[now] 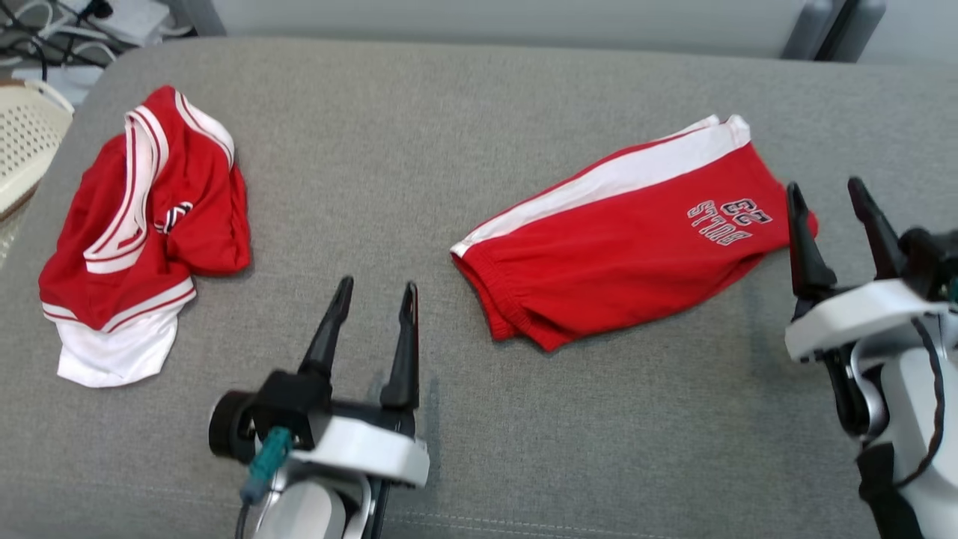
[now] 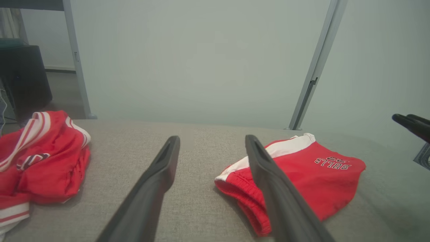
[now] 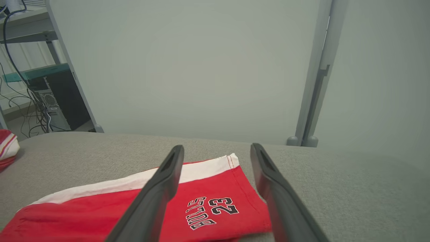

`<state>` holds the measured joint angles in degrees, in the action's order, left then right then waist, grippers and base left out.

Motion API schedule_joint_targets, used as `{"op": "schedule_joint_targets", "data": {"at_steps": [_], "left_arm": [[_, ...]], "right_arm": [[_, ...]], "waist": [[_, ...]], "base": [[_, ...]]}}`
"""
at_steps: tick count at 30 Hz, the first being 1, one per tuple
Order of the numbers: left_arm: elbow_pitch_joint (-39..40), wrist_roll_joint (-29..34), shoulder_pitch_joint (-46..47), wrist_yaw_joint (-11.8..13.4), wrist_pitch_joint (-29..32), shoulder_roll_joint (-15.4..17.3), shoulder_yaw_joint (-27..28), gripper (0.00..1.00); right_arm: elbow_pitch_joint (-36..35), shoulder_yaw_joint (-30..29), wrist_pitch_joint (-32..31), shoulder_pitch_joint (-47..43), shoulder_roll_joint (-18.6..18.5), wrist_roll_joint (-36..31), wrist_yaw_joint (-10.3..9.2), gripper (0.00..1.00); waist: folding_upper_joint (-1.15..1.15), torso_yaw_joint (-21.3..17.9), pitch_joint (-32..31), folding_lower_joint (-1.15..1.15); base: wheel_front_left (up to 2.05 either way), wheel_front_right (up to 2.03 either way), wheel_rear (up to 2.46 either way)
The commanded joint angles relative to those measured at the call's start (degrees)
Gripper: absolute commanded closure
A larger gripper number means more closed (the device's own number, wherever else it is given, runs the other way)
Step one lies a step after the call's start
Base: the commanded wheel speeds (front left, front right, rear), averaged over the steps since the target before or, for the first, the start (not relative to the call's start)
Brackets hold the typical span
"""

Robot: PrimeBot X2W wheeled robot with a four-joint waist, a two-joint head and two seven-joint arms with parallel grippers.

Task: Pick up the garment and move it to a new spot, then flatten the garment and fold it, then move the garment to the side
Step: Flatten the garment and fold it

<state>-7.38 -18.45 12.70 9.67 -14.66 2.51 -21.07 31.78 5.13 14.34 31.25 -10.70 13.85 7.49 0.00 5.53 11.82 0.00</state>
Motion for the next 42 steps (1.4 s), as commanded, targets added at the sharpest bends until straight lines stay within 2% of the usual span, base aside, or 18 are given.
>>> {"op": "schedule_joint_targets", "data": {"at_steps": [1,8,12,16,18,25,33,37,38,39,40,42], "left_arm": [[2.1,2.0,-1.6,0.6,-0.3,0.4,2.2,0.00],[4.5,3.3,-7.2,1.1,-0.3,0.4,2.5,0.00],[5.8,3.9,-8.1,1.3,-0.3,0.4,1.4,0.00],[6.5,4.6,-7.6,1.2,-0.3,0.4,-0.4,0.00],[6.6,4.5,-7.3,1.3,-0.3,0.4,-0.8,0.00],[6.2,4.4,-4.2,1.0,-0.3,0.4,-3.9,0.00],[5.0,3.9,-0.3,1.0,-0.3,0.4,-7.0,0.00],[4.7,3.7,0.5,0.9,-0.3,0.4,-7.7,0.00],[4.6,3.6,0.6,0.9,-0.3,0.4,-7.8,0.00],[4.5,3.6,0.7,0.9,-0.3,0.4,-7.8,0.00],[4.4,3.6,0.8,1.0,-0.3,0.4,-7.9,0.00],[4.3,3.5,1.0,1.2,-0.3,0.4,-7.8,0.00]], "right_arm": [[-3.0,-0.4,0.7,-2.9,0.7,0.6,0.00,0.00],[-3.5,-4.0,0.7,-9.6,2.5,3.3,0.00,0.00],[2.1,-6.9,0.7,-8.9,2.4,8.0,0.00,0.00],[11.9,-9.0,0.1,-3.9,1.1,11.9,0.00,0.00],[14.0,-9.7,-0.2,-2.2,0.7,12.9,0.00,0.00],[26.7,-12.6,-5.6,9.6,-2.0,17.6,0.00,0.00],[38.0,-10.8,-10.6,18.3,-4.3,16.0,0.00,0.00],[40.0,-10.6,-11.9,20.0,-4.4,15.9,0.00,0.00],[40.5,-10.3,-12.6,20.1,-4.6,15.5,0.00,0.37],[40.9,-10.3,-13.2,20.3,-4.9,15.2,0.00,0.64],[41.2,-10.3,-13.5,20.4,-5.1,14.8,0.00,1.00],[41.6,-10.0,-13.5,20.5,-5.6,13.5,0.00,1.00]], "waist": [[0.00,-1.1,-3.1,0.00],[0.00,-0.7,-5.5,0.00],[0.00,0.9,-5.0,0.00],[0.00,3.0,-3.0,0.00],[0.00,3.5,-2.3,0.00],[0.00,6.8,2.7,0.00],[0.00,9.5,5.9,0.00],[0.00,10.2,6.5,0.00],[0.00,10.4,6.5,0.00],[0.00,10.5,6.5,0.00],[0.00,10.5,6.5,0.00],[0.00,10.4,6.5,0.00]], "base": [[0.00,0.00,0.00],[0.00,0.00,0.00],[0.00,0.00,0.00],[0.00,0.00,0.00],[0.00,0.00,0.00],[0.00,0.00,0.00],[0.00,0.00,0.00],[0.00,0.00,0.00],[0.00,0.00,0.00],[0.00,0.00,0.00],[0.00,0.00,0.00],[0.00,0.00,0.00]]}}
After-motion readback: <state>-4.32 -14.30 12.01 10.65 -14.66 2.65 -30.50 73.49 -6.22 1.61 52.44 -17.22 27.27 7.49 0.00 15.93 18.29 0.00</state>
